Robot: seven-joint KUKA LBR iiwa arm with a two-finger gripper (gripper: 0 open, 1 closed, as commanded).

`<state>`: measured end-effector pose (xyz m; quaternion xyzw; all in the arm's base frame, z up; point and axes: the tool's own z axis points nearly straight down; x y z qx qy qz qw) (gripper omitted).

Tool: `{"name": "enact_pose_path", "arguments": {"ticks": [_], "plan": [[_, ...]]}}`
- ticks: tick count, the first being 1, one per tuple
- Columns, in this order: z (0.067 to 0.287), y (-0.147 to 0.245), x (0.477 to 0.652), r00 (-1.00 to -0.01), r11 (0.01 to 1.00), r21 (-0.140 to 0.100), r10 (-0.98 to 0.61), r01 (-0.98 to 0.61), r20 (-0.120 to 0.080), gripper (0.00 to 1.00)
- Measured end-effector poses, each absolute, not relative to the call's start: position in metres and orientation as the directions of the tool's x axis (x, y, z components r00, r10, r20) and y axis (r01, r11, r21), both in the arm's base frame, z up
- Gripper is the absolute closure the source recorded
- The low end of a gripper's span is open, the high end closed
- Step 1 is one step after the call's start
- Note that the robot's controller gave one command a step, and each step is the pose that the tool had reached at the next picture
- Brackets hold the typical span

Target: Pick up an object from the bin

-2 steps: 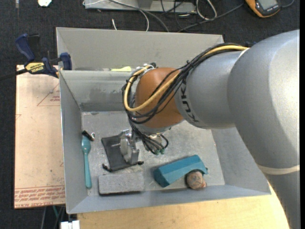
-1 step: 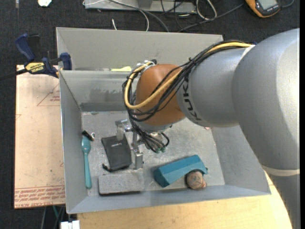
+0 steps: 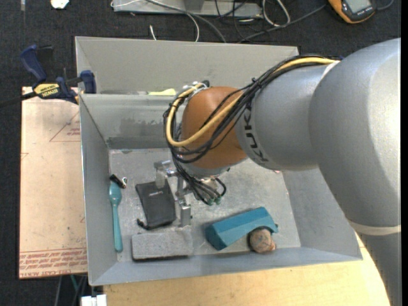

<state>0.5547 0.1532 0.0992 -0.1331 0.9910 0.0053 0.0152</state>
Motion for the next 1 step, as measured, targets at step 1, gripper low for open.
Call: {"name": "enact_pose_path", "arguments": {"ticks": [1], "plan": [[0.1022, 0.1654, 0.537, -0.994, 0.994, 0.012, -0.107, -0.107, -0.03, 0.0]]}}
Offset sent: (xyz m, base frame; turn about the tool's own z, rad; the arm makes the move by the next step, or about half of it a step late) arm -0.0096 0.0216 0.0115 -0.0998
